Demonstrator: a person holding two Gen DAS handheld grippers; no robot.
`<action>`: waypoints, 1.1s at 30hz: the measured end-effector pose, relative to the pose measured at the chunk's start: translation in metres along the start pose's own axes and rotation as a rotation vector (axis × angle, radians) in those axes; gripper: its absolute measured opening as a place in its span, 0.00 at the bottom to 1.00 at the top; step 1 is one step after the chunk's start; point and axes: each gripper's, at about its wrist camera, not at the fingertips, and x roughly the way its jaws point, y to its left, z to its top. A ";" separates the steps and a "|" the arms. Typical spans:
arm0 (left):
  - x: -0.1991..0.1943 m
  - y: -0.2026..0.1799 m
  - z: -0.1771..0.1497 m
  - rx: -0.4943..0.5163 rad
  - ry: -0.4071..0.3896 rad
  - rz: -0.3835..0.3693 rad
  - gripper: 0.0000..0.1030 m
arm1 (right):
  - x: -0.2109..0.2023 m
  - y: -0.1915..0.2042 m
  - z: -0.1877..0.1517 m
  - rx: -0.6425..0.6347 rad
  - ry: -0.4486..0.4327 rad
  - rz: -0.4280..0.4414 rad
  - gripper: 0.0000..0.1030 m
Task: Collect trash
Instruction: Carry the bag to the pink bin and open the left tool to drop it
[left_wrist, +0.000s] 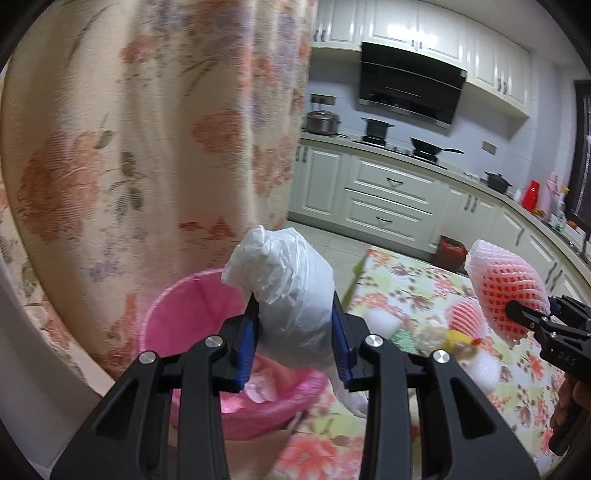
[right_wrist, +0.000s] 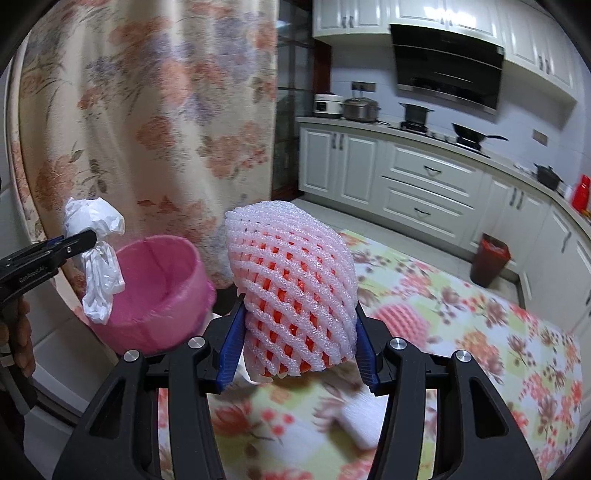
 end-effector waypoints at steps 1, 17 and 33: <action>0.001 0.006 0.000 -0.004 -0.002 0.015 0.33 | 0.004 0.007 0.004 -0.008 -0.001 0.011 0.49; 0.009 0.055 0.007 -0.019 -0.020 0.146 0.33 | 0.063 0.101 0.045 -0.101 0.014 0.179 0.49; 0.018 0.082 0.008 -0.051 -0.009 0.181 0.35 | 0.104 0.151 0.050 -0.123 0.067 0.298 0.51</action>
